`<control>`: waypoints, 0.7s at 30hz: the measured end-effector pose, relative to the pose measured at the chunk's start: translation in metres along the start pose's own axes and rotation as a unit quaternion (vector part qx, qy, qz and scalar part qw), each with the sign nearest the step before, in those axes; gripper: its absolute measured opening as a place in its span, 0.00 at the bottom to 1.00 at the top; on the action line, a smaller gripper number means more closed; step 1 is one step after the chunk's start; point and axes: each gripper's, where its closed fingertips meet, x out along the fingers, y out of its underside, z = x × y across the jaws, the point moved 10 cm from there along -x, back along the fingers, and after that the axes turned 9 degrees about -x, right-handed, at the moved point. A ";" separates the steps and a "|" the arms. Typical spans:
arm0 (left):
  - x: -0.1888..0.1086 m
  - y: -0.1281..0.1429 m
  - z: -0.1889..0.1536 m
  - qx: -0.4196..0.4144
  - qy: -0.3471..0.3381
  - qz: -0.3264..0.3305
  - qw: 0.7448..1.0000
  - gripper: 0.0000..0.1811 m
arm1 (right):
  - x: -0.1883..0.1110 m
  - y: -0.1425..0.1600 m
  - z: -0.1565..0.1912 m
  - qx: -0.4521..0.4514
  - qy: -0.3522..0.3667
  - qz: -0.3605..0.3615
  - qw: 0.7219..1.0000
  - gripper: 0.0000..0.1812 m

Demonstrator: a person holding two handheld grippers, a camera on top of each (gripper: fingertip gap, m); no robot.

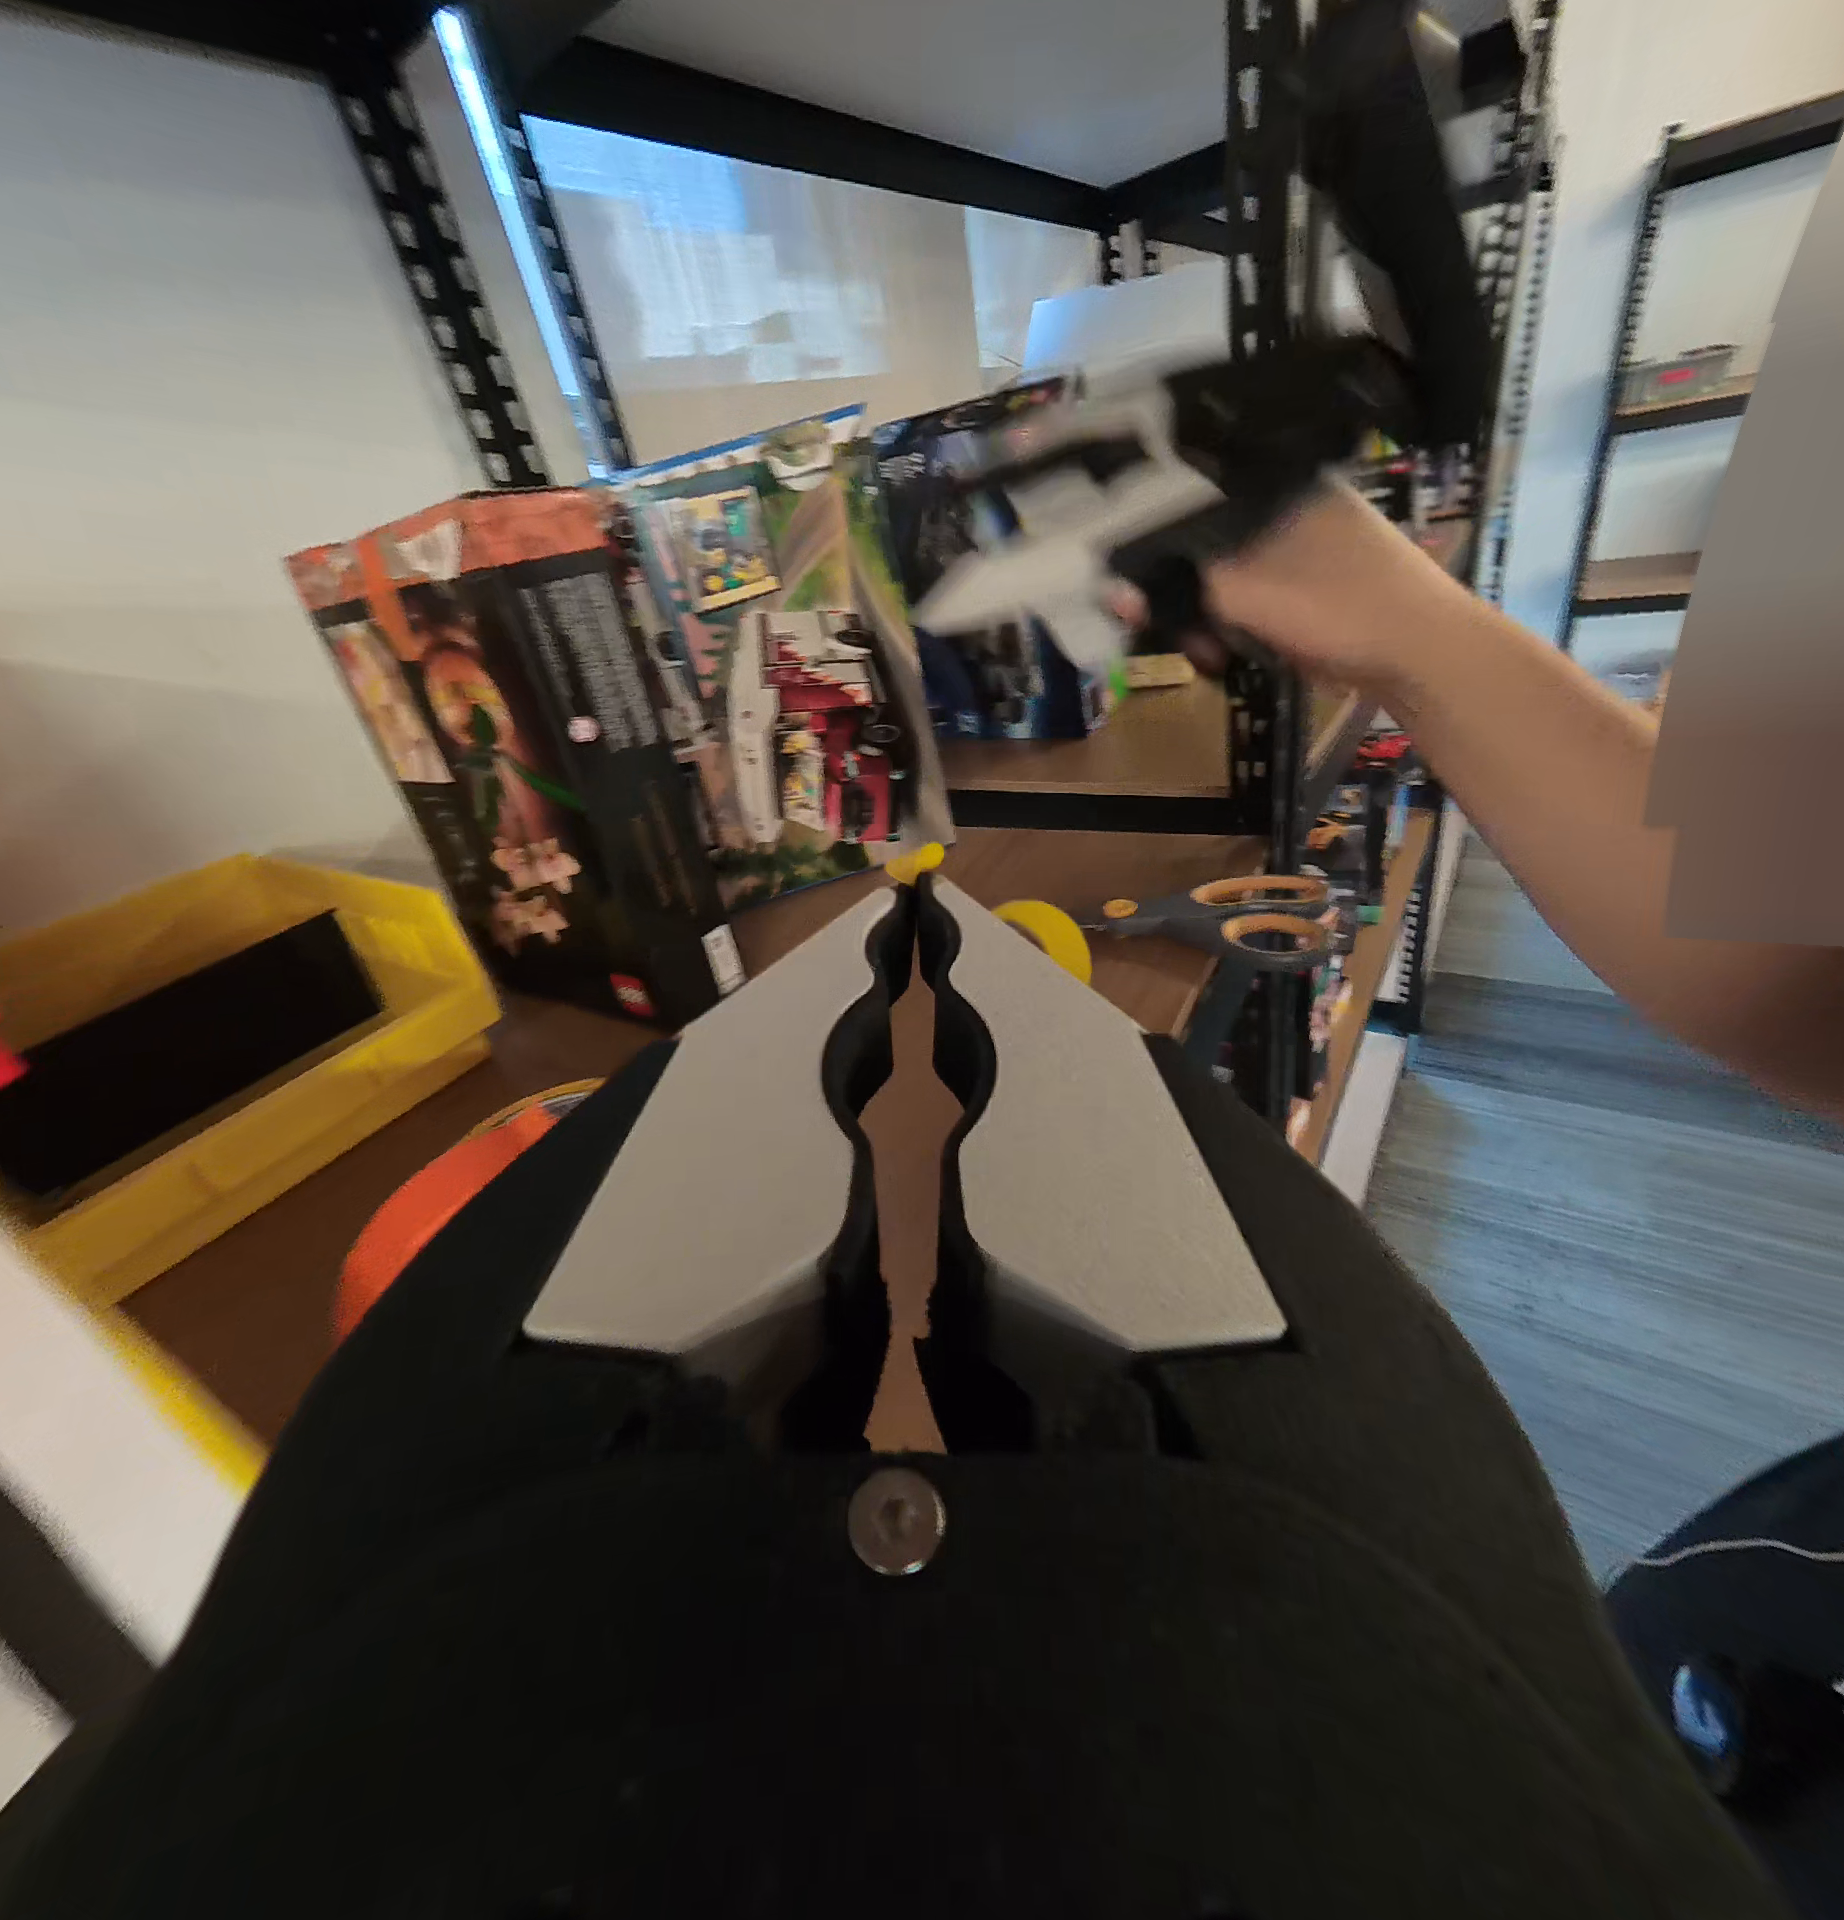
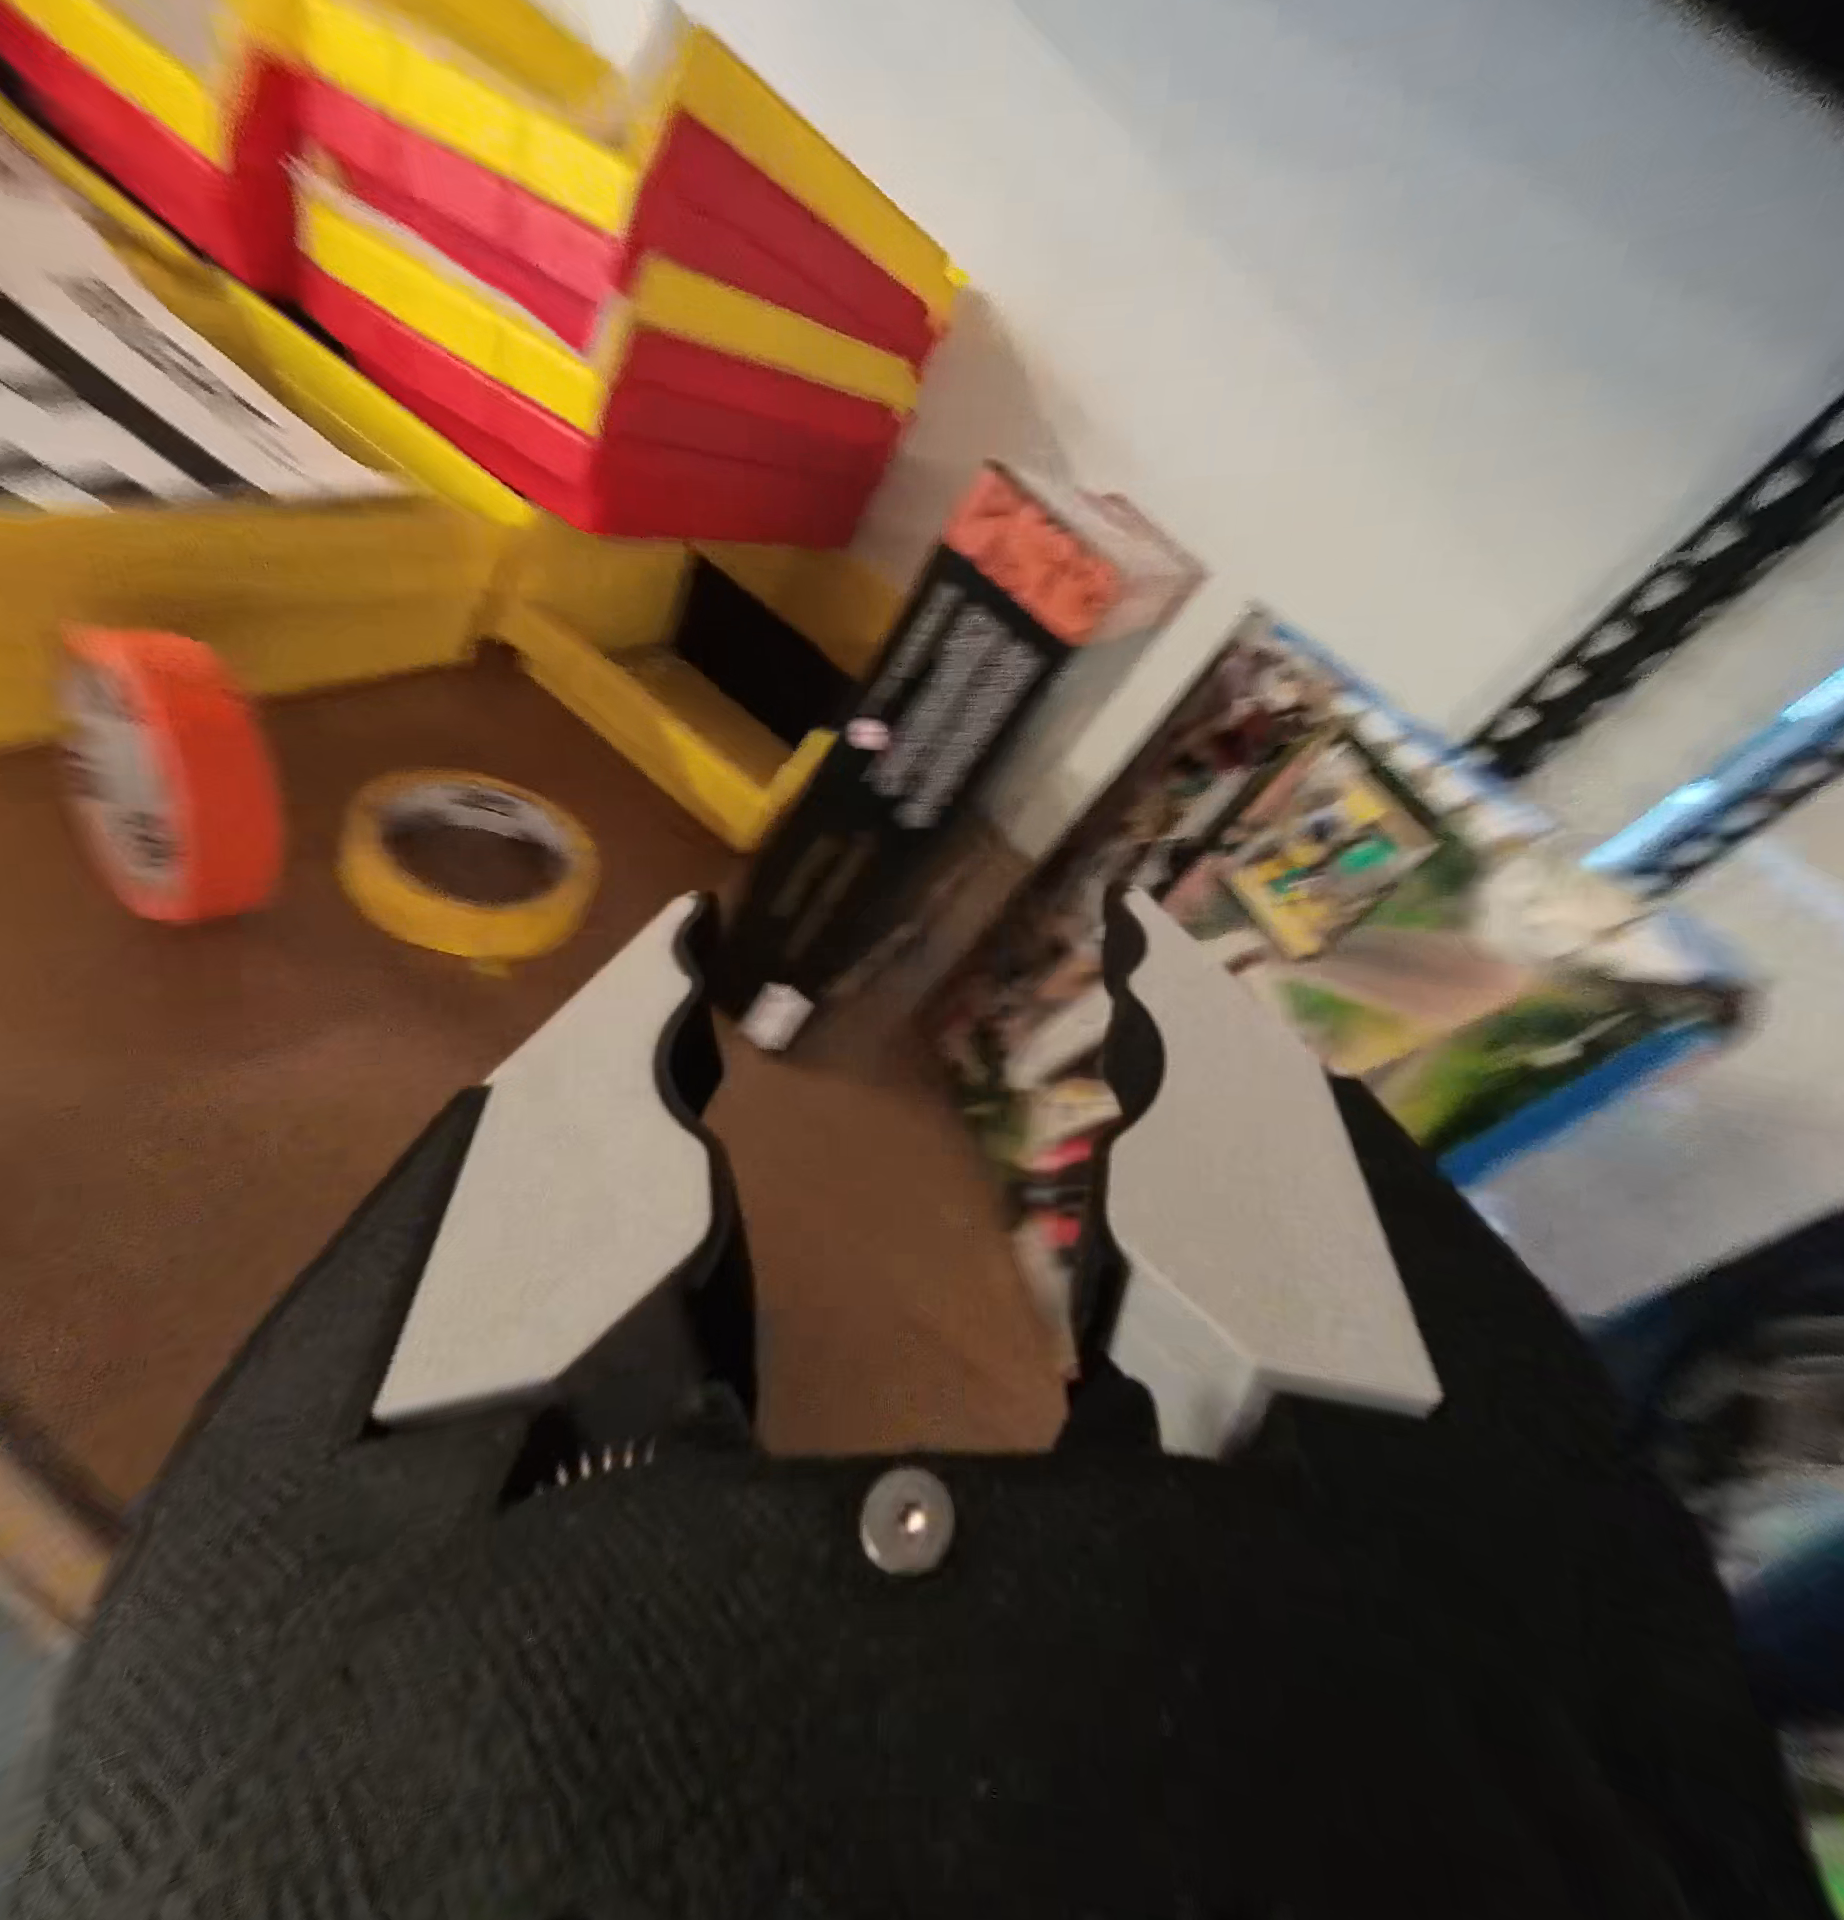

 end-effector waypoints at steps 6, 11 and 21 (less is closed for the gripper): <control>0.002 0.007 -0.011 0.005 0.007 0.008 1.000 0.00 | 0.079 -0.024 -0.111 -0.134 -0.091 0.213 0.964 0.54; -0.018 0.018 -0.008 -0.028 0.002 0.001 1.000 0.00 | 0.106 -0.019 -0.163 -0.109 -0.105 0.296 0.943 0.19; -0.042 0.028 0.005 -0.044 -0.019 0.006 0.999 0.00 | 0.117 0.002 -0.207 0.057 -0.006 0.305 0.951 0.00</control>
